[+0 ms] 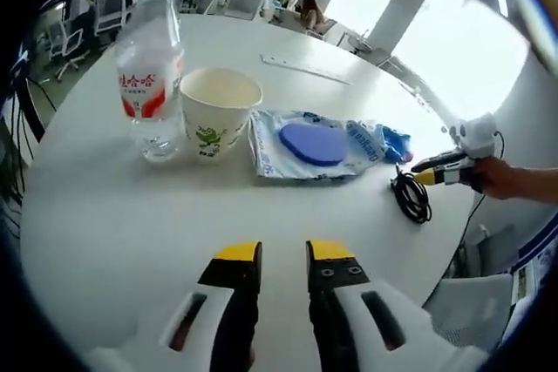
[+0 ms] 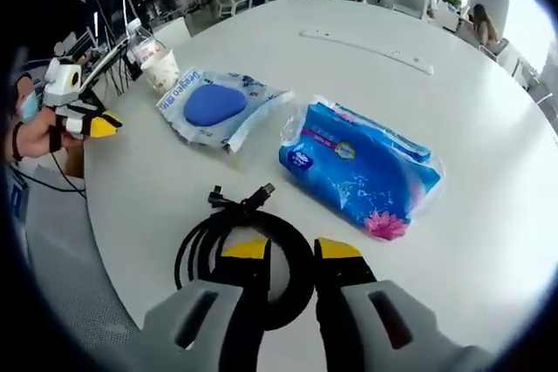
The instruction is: Arrange the tabletop items into an orderly group along one side of the table until the central work area is clear of visible clutter.
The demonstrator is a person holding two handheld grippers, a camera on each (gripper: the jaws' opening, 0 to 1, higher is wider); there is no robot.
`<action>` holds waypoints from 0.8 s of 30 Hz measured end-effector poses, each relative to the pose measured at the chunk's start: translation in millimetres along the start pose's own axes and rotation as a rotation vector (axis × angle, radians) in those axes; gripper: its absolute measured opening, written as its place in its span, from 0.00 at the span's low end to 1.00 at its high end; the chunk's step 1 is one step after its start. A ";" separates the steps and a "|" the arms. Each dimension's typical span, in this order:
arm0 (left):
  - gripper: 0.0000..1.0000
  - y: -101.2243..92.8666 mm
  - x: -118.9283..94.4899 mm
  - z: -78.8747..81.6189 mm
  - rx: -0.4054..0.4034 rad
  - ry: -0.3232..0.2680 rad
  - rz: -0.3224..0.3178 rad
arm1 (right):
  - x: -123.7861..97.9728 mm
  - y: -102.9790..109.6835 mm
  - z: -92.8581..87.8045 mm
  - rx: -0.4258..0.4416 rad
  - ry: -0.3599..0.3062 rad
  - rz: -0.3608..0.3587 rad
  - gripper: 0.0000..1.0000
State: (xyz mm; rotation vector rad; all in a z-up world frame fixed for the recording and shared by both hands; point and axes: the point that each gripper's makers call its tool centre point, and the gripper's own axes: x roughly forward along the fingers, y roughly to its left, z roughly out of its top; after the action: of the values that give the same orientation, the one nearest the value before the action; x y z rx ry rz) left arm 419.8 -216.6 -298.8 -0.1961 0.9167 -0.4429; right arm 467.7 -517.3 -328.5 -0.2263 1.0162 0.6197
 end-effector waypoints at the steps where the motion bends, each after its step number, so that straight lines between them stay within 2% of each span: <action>1: 0.19 -0.8 -0.7 -2.2 0.009 0.007 -0.003 | 0.4 -0.1 -1.2 -0.012 0.008 -0.002 0.16; 4: 0.20 -2.9 -6.4 -8.0 0.052 0.020 -0.008 | 2.6 -1.3 -3.6 -0.041 0.025 -0.008 0.15; 13: 0.22 -8.3 -21.1 -20.2 0.117 0.046 -0.020 | 2.9 -3.7 -5.0 -0.070 0.036 -0.025 0.05; 24: 0.22 -11.2 -23.4 -21.4 0.091 0.037 -0.031 | 1.3 0.6 -3.9 -0.071 0.031 -0.012 0.00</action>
State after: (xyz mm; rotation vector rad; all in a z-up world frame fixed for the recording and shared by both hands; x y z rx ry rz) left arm 387.1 -215.7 -290.8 -0.1195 0.9290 -0.5170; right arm 465.0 -518.1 -331.6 -0.3050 1.0228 0.6434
